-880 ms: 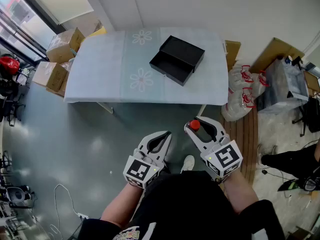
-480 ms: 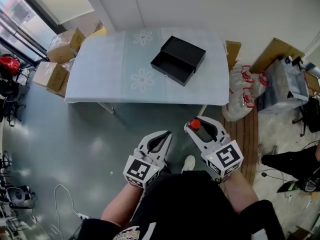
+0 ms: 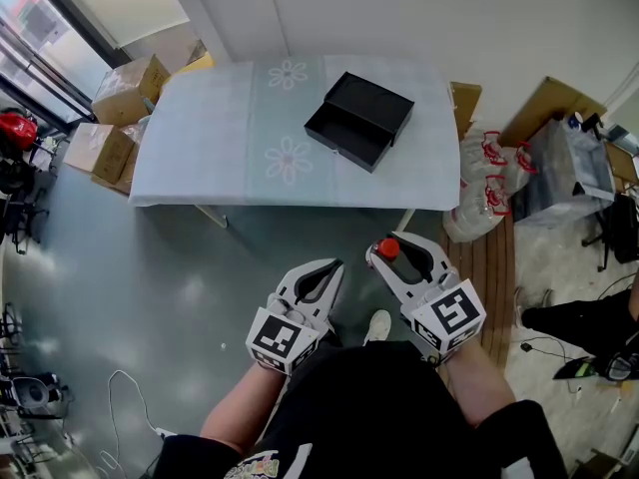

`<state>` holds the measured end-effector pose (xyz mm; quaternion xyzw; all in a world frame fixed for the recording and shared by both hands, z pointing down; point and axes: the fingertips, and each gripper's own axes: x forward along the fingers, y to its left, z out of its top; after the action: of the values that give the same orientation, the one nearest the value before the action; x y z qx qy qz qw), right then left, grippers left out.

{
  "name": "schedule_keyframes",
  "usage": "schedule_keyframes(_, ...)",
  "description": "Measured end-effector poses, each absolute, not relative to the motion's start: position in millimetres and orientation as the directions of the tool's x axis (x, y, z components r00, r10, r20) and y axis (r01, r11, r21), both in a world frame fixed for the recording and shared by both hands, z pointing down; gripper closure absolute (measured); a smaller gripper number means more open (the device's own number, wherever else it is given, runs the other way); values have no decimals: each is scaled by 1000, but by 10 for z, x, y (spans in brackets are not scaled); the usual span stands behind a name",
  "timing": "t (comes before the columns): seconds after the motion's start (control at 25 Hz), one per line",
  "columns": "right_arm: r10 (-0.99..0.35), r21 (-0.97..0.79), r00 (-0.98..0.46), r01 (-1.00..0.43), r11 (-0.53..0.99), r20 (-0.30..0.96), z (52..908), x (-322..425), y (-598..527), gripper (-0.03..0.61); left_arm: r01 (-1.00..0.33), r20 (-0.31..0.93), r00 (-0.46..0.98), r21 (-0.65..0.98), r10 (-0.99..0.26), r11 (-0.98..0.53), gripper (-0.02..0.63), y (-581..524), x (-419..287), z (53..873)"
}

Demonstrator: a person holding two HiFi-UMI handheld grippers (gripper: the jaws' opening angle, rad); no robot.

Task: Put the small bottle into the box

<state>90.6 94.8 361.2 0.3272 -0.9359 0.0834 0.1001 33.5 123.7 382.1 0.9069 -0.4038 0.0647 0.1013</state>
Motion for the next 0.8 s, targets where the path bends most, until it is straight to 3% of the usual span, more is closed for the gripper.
schedule_keyframes(0.8,-579,-100,-774,-617,780,257,3632,168,861,420,-741,204,670,137,-714,-657,606,1155,-336,3805)
